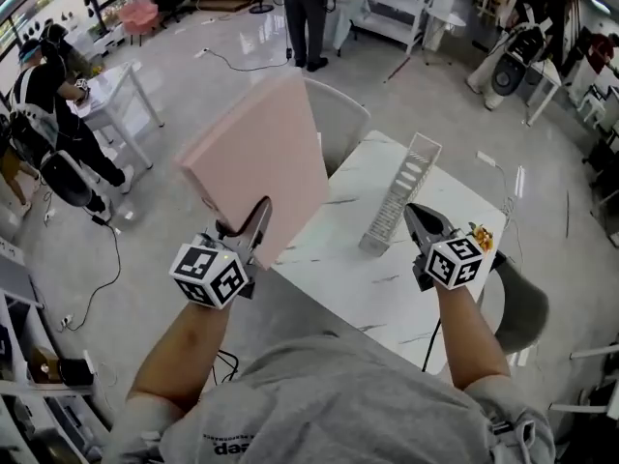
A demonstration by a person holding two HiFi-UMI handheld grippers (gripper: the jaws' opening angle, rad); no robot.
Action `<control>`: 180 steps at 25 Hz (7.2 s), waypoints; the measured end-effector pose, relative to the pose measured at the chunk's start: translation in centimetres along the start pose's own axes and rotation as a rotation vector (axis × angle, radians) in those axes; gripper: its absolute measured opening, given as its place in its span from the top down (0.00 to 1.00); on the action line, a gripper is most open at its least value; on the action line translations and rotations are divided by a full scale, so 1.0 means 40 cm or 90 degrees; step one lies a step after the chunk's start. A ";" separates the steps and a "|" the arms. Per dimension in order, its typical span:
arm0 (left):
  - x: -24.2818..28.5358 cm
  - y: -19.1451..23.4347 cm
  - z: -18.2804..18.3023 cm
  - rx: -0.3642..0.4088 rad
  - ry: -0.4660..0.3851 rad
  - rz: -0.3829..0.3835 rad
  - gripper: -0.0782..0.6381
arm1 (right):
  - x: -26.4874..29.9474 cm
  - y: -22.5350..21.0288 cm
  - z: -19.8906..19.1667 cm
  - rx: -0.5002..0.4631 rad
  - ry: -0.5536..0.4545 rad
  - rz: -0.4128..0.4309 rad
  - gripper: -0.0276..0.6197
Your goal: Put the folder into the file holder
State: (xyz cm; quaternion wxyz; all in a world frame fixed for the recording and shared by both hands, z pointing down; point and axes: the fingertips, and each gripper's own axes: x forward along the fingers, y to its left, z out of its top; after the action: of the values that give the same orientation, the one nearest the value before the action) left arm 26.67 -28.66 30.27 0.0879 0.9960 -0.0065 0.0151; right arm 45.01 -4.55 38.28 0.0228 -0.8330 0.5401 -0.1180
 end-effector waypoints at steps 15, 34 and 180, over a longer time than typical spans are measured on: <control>0.524 -0.395 -0.039 0.025 -0.005 -0.122 0.63 | -0.367 -0.427 -0.078 0.062 -0.015 -0.174 0.95; 0.708 -0.465 -0.115 0.047 -0.047 -0.138 0.63 | -0.426 -0.547 -0.169 0.099 0.008 -0.196 0.95; -1.417 0.243 -0.090 -0.025 -0.081 0.551 0.81 | 0.290 1.427 -0.045 -0.174 0.053 0.619 0.95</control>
State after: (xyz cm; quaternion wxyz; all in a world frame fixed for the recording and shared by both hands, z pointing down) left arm -30.22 -37.00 33.76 0.0922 0.8987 -0.4286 -0.0108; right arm -1.92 -38.63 32.59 -0.0556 -0.4754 0.8763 -0.0549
